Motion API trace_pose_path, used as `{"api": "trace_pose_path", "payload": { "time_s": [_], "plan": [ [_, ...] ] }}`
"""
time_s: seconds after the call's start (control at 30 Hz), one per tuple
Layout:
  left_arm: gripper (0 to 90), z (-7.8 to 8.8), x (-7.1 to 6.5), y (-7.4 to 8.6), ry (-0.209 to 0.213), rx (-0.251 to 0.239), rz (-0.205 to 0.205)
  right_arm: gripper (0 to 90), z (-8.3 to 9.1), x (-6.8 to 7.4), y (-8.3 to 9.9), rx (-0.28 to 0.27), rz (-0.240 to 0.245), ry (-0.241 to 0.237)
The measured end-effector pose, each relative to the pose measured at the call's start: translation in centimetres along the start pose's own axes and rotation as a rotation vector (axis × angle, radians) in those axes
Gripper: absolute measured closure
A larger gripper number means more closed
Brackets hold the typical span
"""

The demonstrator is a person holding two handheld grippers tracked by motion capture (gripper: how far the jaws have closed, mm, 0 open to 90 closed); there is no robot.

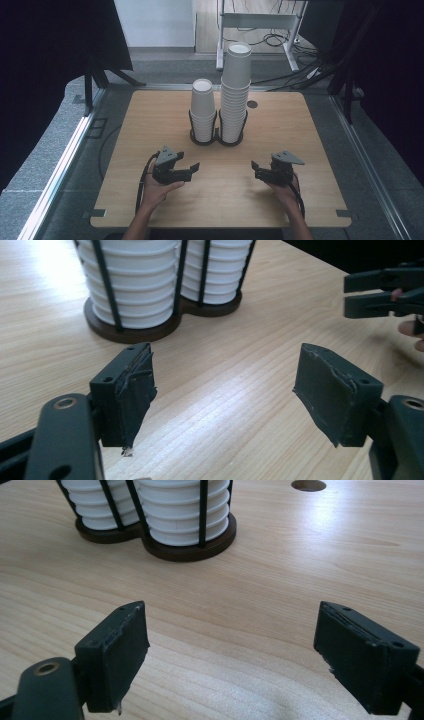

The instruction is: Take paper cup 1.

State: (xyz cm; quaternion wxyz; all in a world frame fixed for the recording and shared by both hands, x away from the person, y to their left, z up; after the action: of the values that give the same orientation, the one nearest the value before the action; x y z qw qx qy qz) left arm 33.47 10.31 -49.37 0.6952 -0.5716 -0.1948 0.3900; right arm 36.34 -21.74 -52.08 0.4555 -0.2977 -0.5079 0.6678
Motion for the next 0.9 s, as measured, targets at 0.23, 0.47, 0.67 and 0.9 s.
{"api": "trace_pose_path", "payload": {
  "time_s": [0.23, 0.47, 0.67, 0.9],
  "plan": [
    [23.7, -0.2, 0.4, 0.8, -0.017, 0.043, -0.002, 16.2, 0.7, -0.2, -0.1, -0.009, 0.019, -0.044],
    [24.3, -0.2, 0.3, 1.1, 0.003, 0.07, 0.006, 14.7, 0.9, -0.4, -0.1, -0.007, 0.009, -0.037],
    [25.5, 0.1, 0.8, 1.1, -0.009, 0.076, 0.021, 16.7, 1.3, -1.0, -0.4, -0.034, -0.011, -0.045],
    [25.5, 0.6, 1.2, 1.0, 0.0, 0.062, 0.035, 23.1, 1.4, -0.1, -0.9, -0.058, 0.015, -0.095]
  ]
}}
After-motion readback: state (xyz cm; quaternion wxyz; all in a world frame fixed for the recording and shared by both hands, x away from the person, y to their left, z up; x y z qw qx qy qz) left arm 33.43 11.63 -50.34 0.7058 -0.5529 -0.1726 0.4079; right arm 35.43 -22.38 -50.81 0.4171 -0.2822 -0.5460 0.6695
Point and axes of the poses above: each handheld gripper's, and its own axes: z roughly backward along the jaws, y roughly out of its underside, x roughly to its left, the point moved 5 cm from there along -z, roughly forward along the jaws, and after that the axes turned 13 degrees about -x, right-handed, at the moved point
